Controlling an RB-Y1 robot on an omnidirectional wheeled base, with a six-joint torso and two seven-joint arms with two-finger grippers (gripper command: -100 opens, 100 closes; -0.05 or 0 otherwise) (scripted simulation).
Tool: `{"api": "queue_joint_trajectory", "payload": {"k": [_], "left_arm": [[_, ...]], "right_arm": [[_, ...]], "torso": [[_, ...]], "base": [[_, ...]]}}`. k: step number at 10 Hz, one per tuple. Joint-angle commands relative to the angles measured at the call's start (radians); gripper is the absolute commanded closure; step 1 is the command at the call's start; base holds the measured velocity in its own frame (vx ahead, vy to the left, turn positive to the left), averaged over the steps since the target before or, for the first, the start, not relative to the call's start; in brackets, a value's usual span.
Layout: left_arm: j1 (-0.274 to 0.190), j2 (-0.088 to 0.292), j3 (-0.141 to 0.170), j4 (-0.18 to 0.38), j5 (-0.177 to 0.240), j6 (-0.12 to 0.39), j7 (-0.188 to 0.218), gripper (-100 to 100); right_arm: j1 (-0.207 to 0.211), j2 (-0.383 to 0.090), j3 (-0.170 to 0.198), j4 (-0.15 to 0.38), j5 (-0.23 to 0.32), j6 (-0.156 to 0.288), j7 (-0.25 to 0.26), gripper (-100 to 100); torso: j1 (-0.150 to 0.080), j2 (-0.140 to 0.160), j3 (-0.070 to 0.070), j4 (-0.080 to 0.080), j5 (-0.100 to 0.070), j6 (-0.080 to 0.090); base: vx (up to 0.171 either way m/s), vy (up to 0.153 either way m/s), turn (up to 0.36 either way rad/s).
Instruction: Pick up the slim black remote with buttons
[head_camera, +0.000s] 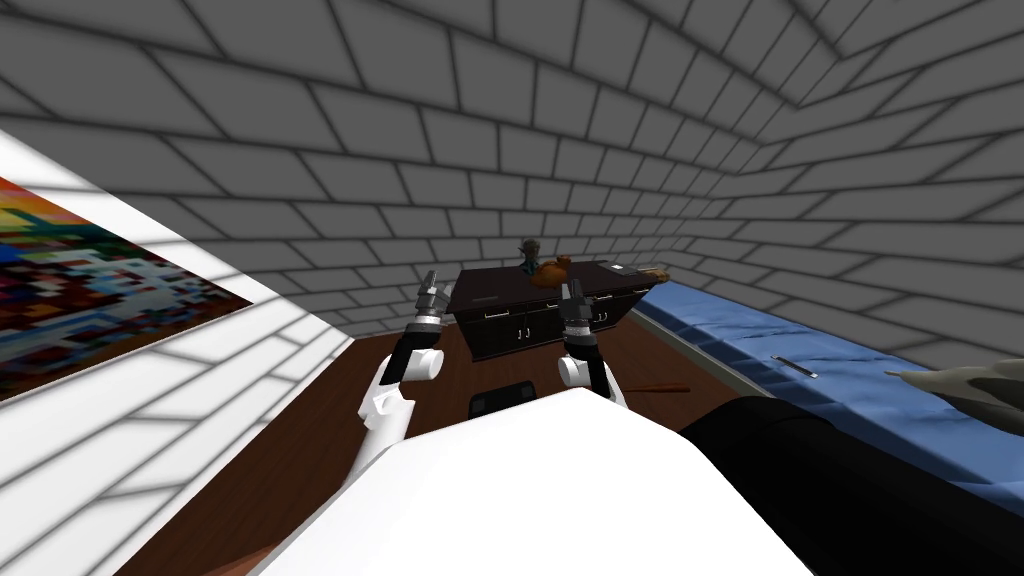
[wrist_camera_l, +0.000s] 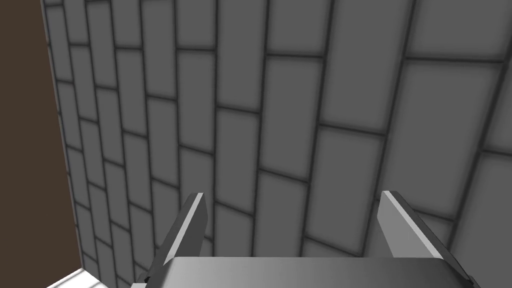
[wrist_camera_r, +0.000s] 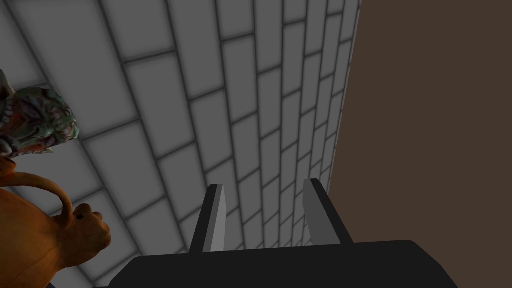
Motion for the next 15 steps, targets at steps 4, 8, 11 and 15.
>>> {"api": "queue_joint_trajectory", "payload": {"k": [4, 8, 11, 15], "left_arm": [[-0.104, 0.007, 0.000, 0.047, 0.006, 0.133, -0.011, -100], [-0.159, 0.009, 0.000, 0.074, 0.009, 0.240, -0.017, -100], [-0.212, 0.010, 0.002, 0.102, 0.012, 0.327, -0.022, -100], [-0.263, 0.010, 0.005, 0.132, 0.014, 0.441, -0.027, -100]], "right_arm": [[0.000, 0.000, 0.000, 0.000, 0.000, 0.000, 0.000, 0], [0.000, 0.000, 0.000, 0.000, 0.000, 0.000, 0.000, 0], [0.000, 0.000, 0.000, 0.000, 0.000, 0.000, 0.000, 0], [0.000, 0.000, 0.000, 0.000, 0.000, 0.000, 0.000, 0]], "torso": [[0.000, 0.000, 0.000, 0.000, 0.000, 0.000], [0.000, 0.000, 0.000, 0.000, 0.000, 0.000], [0.000, -0.001, 0.000, 0.000, 0.000, 0.000], [0.000, -0.001, -0.001, 0.000, 0.000, 0.000]], "base": [[-0.015, 0.020, -0.037], [-0.009, 0.018, -0.035], [-0.004, 0.012, -0.026], [-0.001, 0.009, -0.019]]}}
